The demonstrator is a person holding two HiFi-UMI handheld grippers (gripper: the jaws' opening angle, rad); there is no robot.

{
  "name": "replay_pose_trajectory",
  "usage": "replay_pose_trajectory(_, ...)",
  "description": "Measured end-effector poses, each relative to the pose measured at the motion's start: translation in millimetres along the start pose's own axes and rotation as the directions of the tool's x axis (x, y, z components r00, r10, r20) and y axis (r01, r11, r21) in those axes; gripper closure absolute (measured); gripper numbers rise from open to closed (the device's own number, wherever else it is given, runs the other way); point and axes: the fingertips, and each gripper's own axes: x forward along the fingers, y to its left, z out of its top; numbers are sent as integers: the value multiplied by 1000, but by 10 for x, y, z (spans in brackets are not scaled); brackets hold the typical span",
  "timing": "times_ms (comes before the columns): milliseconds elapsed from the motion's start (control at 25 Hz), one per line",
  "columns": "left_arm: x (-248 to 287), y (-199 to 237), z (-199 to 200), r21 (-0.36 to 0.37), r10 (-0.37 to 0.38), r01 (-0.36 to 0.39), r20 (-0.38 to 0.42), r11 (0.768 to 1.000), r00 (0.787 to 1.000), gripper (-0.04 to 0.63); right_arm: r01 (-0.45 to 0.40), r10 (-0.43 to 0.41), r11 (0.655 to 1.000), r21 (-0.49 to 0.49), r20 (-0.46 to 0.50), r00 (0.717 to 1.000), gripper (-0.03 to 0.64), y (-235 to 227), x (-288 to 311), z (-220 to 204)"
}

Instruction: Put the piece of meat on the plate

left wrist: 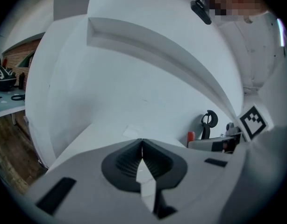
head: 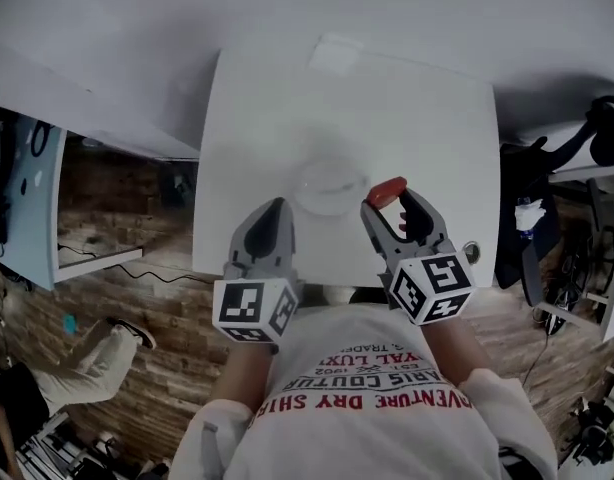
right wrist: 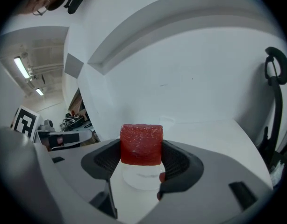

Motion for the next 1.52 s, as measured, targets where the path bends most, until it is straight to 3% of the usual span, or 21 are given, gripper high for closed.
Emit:
replay_pose_trajectory(240, 148, 216, -138, 15, -74, 76, -68, 997, 995, 591, 73, -74, 997, -12, -96, 993, 339, 106, 317, -264)
replay_pose_trajectory(440, 282, 335, -338, 16, -102, 105, -117, 994, 988, 591, 104, -112, 994, -46, -214, 971, 339, 113, 570, -571)
replay_pose_trajectory(960, 638, 619, -724, -3, -101, 102, -198, 995, 975, 591, 132, -159, 987, -90, -470, 868, 339, -46, 1186, -1253)
replay_pose_trajectory(1280, 743, 790, -838, -24, -98, 95, -233, 995, 968, 591, 138, -162, 987, -86, -552, 818, 338, -115, 1366, -1436)
replay_pose_trajectory(1520, 795, 853, -884, -34, -104, 99, -251, 995, 962, 591, 116, -183, 982, -152, -579, 795, 339, -82, 1453, -1468)
